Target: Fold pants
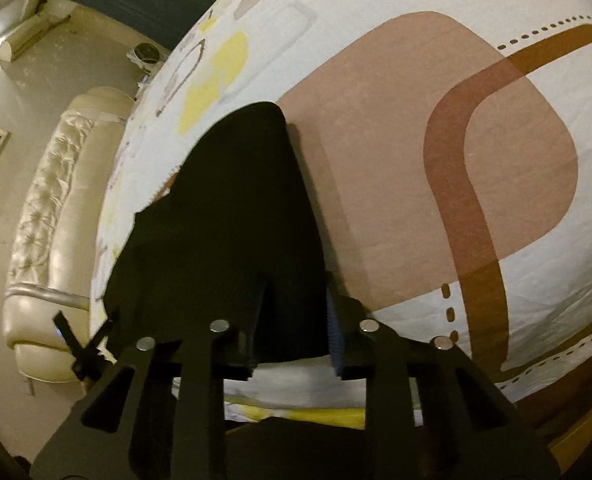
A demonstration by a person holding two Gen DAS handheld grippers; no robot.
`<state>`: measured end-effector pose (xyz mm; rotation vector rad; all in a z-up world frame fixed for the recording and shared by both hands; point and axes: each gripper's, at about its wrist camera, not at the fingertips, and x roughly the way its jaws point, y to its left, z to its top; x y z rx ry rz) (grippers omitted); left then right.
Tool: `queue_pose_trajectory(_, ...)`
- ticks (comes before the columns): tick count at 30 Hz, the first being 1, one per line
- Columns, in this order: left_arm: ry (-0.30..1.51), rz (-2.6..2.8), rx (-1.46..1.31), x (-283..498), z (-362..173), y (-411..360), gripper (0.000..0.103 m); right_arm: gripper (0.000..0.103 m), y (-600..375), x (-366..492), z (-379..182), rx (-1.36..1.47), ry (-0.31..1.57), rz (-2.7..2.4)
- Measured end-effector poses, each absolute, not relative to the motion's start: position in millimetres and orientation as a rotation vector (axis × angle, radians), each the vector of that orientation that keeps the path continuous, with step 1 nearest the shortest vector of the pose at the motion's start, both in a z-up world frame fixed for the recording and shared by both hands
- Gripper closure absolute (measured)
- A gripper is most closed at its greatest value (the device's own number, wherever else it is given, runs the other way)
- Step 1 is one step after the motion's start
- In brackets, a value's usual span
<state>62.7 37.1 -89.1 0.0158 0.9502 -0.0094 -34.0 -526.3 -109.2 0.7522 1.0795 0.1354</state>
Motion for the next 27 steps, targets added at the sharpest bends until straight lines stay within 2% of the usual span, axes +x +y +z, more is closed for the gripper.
queue_pose_trajectory(5,0.95,-0.01,0.019,62.8,-88.8,36.8,0.019,0.079,-523.9,-35.0,-114.5,0.736,1.066,0.111)
queue_pose_trajectory(9,0.95,-0.011,0.021,62.4,-88.4,36.5,0.019,0.075,-526.4,-40.1,-110.1,0.756,1.034,0.108)
queue_pose_trajectory(15,0.951,-0.016,0.019,62.5,-87.9,36.8,0.019,0.075,-514.5,-48.0,-63.1,0.701,0.916,0.053)
queue_pose_trajectory(18,0.951,-0.018,0.02,63.1,-87.6,37.1,0.019,0.07,-497.3,-45.2,-53.0,0.656,0.893,0.06)
queue_pose_trajectory(21,0.95,-0.018,0.023,62.2,-87.9,36.3,0.019,0.071,-482.8,-42.6,-50.7,0.629,0.88,0.078)
queue_pose_trajectory(25,0.95,-0.02,0.023,62.2,-88.0,36.2,0.019,0.072,-478.4,-47.2,-24.0,0.446,0.799,-0.083)
queue_pose_trajectory(27,0.949,-0.019,0.024,62.1,-88.2,36.2,0.019,0.071,-483.2,-50.3,-14.7,0.477,0.769,-0.049)
